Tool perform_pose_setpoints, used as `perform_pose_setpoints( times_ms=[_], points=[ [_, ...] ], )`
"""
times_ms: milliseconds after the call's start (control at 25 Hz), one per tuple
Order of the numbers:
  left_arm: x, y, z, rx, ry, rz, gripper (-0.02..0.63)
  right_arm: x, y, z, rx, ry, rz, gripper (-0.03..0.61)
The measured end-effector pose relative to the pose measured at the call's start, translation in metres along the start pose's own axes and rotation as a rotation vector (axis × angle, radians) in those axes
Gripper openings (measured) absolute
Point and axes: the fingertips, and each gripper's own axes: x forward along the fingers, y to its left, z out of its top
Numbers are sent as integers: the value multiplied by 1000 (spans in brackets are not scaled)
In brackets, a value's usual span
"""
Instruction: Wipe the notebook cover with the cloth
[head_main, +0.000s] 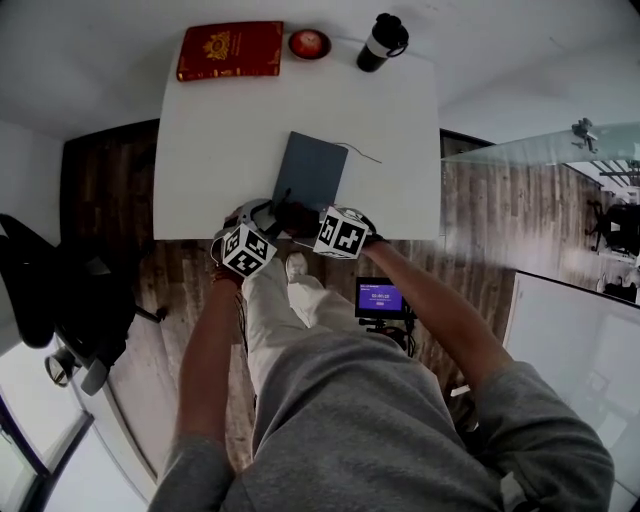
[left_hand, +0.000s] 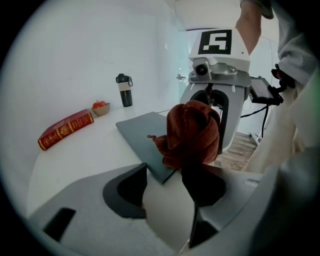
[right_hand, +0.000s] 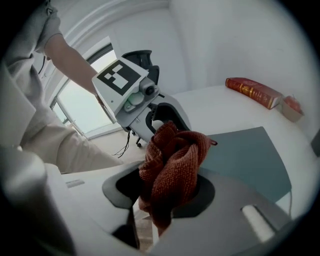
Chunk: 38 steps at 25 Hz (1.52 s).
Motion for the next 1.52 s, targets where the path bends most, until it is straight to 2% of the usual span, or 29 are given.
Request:
perform_pose_setpoints(
  times_ms=[160, 280, 560, 720, 800, 880, 1040, 1240, 1520],
  points=[
    [2, 1, 3, -2, 2, -10, 227, -27, -29, 14, 83, -135, -51, 161],
    [1, 1, 2, 5, -5, -5, 225, -53, -69, 18, 110, -173, -130, 161],
    [1, 0, 3, 9, -7, -2, 225, -100, -172, -17, 136, -57, -340, 161],
    [1, -1, 2, 12, -6, -2, 225, -113, -204, -42, 188, -6, -403, 161],
    [1, -1, 3, 11, -6, -3, 225, -112, -208, -50, 222, 8, -386, 161],
    [2, 0, 3, 4, 1, -9, 225, -104, -204, -54, 213, 27, -372, 161],
    [2, 1, 3, -2, 4, -14, 227, -96, -198, -55, 169, 28, -420, 157],
    [2, 2, 2, -2, 3, -9, 227, -89, -183, -57, 196, 30, -374, 152],
    [2, 2, 2, -11, 9, -13, 227, -81, -165, -57, 200, 26, -354, 150]
  ],
)
